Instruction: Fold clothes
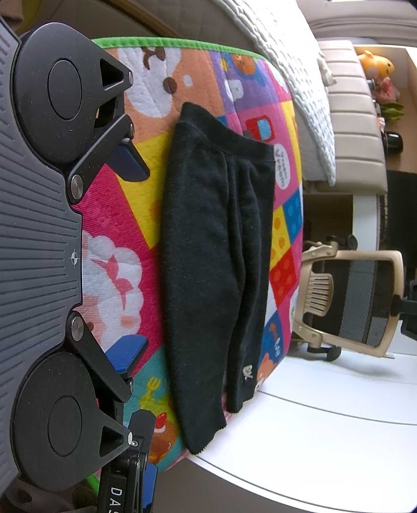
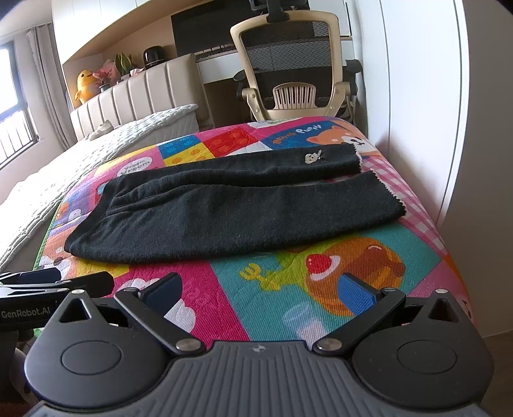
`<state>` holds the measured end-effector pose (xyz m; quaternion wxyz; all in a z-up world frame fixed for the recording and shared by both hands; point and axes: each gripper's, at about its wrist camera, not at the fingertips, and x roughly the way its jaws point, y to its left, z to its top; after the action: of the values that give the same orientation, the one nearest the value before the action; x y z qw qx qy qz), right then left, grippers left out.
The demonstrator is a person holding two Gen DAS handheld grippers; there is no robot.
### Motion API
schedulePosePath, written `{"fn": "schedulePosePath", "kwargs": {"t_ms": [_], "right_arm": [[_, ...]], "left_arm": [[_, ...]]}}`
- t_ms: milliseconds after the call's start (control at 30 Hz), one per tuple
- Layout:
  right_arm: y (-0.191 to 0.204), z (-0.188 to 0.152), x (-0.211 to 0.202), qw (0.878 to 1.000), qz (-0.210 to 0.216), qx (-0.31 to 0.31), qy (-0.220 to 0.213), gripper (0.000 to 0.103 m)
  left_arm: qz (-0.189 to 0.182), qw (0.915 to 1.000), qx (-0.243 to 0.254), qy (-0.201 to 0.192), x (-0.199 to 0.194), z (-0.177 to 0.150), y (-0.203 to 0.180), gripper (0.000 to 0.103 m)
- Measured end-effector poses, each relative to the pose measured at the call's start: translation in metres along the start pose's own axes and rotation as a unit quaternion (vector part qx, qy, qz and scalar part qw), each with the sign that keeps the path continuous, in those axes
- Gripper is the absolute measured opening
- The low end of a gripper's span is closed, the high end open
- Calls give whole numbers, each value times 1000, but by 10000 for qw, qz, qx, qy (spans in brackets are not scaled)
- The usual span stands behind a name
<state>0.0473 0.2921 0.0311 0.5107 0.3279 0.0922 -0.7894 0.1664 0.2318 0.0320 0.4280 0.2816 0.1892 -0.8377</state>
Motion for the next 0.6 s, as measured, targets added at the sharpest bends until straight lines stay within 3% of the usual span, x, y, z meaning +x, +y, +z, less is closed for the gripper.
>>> {"fn": "schedulePosePath", "kwargs": {"t_ms": [600], "right_arm": [[-1, -1, 1, 10000, 12, 28, 43, 103]], "left_arm": [[-20, 10000, -13, 47, 2, -2, 0, 103]]}}
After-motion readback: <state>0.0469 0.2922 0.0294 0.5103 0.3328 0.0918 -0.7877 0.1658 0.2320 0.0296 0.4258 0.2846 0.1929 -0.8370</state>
